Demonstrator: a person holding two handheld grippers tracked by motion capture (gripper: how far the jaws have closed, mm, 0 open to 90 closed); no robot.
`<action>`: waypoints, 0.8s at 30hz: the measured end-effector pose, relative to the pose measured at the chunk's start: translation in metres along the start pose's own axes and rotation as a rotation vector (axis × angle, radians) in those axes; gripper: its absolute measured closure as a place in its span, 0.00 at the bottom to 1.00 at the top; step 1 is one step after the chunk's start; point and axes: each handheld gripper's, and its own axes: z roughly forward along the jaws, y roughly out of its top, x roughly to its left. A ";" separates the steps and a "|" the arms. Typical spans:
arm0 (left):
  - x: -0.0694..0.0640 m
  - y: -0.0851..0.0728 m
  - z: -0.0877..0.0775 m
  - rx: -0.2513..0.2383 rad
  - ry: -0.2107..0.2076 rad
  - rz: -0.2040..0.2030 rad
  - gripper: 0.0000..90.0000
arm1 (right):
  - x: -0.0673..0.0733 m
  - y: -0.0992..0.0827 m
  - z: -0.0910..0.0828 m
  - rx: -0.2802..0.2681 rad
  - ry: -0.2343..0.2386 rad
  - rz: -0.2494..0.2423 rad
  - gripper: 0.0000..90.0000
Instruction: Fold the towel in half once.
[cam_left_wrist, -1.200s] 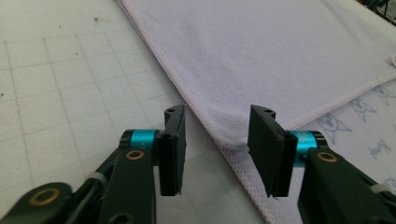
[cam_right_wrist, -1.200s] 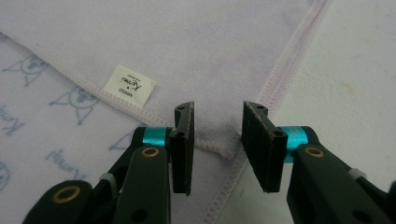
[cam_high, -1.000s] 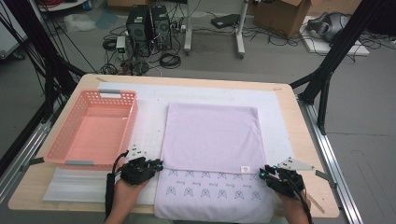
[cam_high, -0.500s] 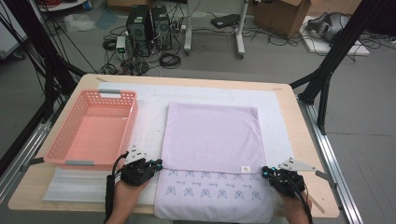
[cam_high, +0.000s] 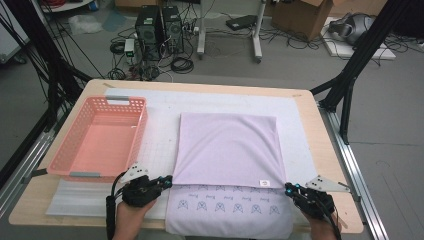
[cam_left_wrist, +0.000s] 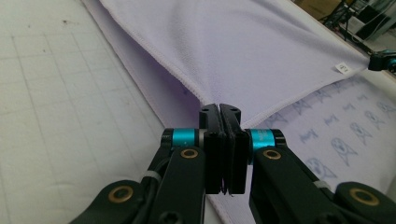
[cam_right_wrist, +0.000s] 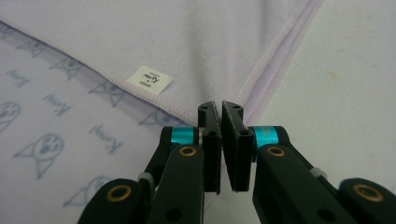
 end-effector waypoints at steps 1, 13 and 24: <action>-0.002 -0.002 -0.002 0.003 -0.006 0.004 0.98 | 0.001 -0.002 -0.003 -0.004 0.000 -0.001 0.96; -0.017 -0.019 -0.025 0.009 -0.044 0.030 0.98 | 0.015 -0.020 -0.027 0.006 0.020 -0.002 0.96; -0.025 -0.038 -0.041 0.048 -0.070 0.054 0.98 | 0.034 -0.041 -0.044 0.053 0.042 -0.031 0.96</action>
